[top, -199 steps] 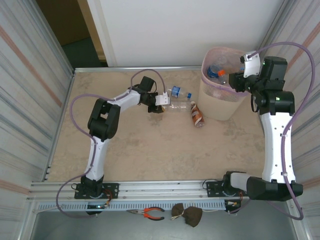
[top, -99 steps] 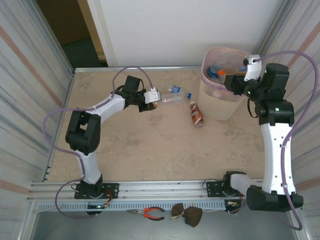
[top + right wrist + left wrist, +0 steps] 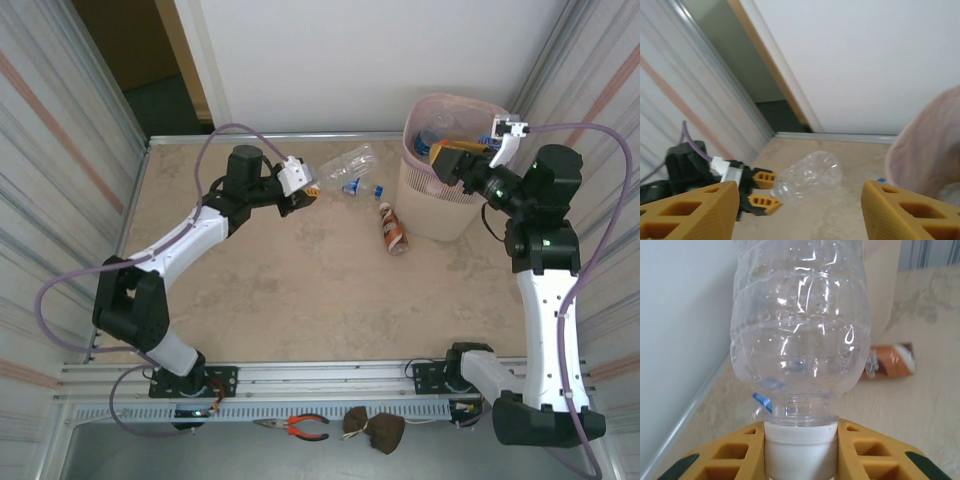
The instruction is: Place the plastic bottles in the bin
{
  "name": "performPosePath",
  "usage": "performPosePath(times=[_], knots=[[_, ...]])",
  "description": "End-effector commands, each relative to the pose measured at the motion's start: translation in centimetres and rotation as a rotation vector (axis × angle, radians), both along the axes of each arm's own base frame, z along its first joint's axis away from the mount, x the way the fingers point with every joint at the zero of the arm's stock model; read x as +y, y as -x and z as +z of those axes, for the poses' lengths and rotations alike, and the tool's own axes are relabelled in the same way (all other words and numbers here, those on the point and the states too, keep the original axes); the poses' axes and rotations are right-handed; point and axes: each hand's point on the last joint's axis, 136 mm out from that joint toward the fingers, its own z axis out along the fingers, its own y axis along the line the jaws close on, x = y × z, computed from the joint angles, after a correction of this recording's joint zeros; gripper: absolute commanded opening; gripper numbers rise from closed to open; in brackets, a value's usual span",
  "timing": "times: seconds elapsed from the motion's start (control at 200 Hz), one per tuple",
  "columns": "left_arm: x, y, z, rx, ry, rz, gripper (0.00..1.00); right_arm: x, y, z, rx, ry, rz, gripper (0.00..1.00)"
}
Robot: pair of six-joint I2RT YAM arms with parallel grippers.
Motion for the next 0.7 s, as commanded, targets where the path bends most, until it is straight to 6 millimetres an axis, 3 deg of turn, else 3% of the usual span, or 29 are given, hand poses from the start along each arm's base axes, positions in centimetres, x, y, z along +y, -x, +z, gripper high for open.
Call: performPosePath(times=[0.0, 0.155, 0.175, 0.346, 0.696], knots=[[-1.2, 1.7, 4.7, -0.038, 0.128, -0.032, 0.25, 1.7, 1.4, 1.9, -0.044, -0.073, 0.106, 0.71], [-3.1, 3.7, 7.3, -0.037, 0.195, -0.073, 0.25, 2.9, 2.0, 2.6, -0.054, -0.084, 0.179, 0.81], [-3.4, 4.0, 7.5, -0.038, 0.199, -0.081, 0.25, 2.9, 1.1, 2.1, -0.028, -0.091, 0.180, 0.82], [-5.6, 6.3, 9.5, -0.065, 0.244, -0.133, 0.26, 3.1, -0.1, 2.2, -0.002, -0.127, 0.190, 0.88], [-8.3, 7.9, 12.3, -0.032, 0.323, -0.156, 0.25, 3.8, -0.5, 1.3, 0.029, -0.129, 0.240, 0.90]])
